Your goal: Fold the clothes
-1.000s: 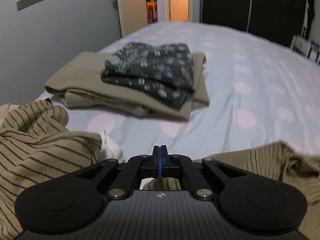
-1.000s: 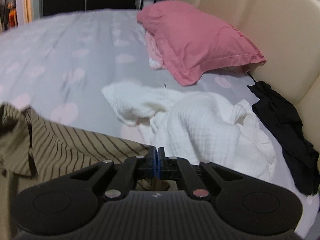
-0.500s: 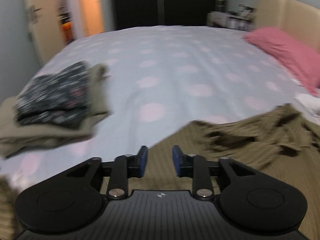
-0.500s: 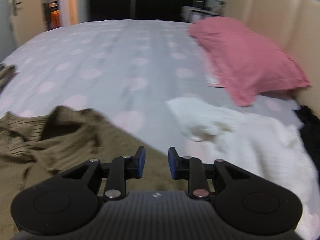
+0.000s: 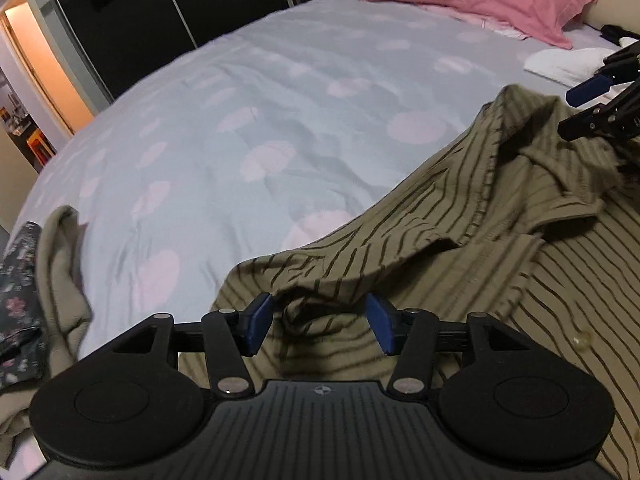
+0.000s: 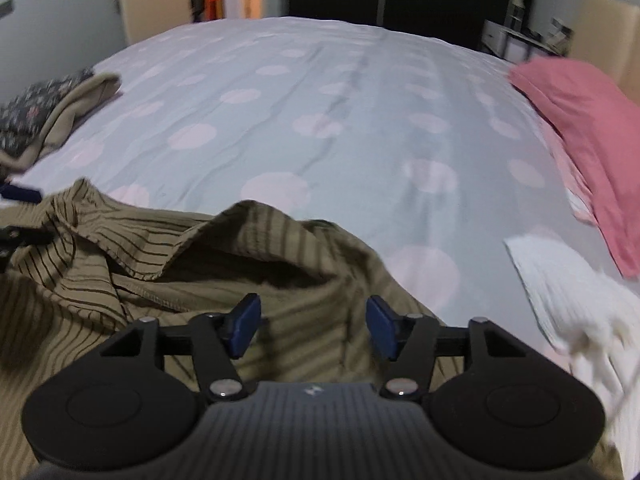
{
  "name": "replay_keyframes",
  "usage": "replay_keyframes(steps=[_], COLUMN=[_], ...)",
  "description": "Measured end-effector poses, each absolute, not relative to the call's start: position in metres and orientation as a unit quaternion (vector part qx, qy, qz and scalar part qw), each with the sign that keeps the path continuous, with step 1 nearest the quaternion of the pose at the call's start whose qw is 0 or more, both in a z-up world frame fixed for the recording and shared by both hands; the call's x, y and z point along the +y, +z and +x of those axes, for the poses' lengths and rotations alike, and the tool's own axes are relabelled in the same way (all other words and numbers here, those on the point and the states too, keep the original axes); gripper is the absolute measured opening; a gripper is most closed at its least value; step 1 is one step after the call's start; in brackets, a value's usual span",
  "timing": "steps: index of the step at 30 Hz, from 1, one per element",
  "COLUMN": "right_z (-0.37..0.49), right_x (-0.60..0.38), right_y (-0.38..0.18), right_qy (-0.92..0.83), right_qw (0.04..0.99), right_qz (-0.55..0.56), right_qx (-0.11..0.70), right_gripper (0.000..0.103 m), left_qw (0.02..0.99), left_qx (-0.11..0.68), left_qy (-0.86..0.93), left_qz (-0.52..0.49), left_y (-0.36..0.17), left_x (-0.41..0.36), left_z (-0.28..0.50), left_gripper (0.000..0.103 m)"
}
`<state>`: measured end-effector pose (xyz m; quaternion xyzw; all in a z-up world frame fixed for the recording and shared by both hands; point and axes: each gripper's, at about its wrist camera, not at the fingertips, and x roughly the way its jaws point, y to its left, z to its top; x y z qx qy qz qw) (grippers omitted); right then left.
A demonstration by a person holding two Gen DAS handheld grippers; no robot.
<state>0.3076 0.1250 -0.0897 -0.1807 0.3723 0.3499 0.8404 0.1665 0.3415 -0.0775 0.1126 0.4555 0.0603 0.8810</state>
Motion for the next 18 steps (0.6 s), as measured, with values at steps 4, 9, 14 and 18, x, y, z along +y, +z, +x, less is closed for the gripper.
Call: replay_keyframes(steps=[4,9,14,18], right_z=[0.317,0.336,0.364,0.39], right_x=[0.146,0.153,0.163,0.185], right_y=[-0.1,-0.087,-0.05,-0.032], right_qy=[0.357,0.353,0.337,0.326], right_qw=[0.836,0.842,0.867,0.878], right_qz=[-0.201,-0.176,-0.148,-0.135], right_qx=[0.366,0.367,0.335,0.322], right_gripper=[0.038,0.003,0.003,0.003], left_qw=[0.883,0.899,0.912,0.91], left_qx=[0.462,0.433,0.397,0.394], left_qy=[0.057,0.064,0.091,0.116], left_qz=[0.064,0.003,-0.044,-0.056], left_y=[-0.081,-0.054,-0.018,-0.01], left_x=[0.359,0.388,0.416,0.434], left_z=[0.178,0.189,0.218,0.252], left_gripper=[0.009,0.002,0.002,0.002])
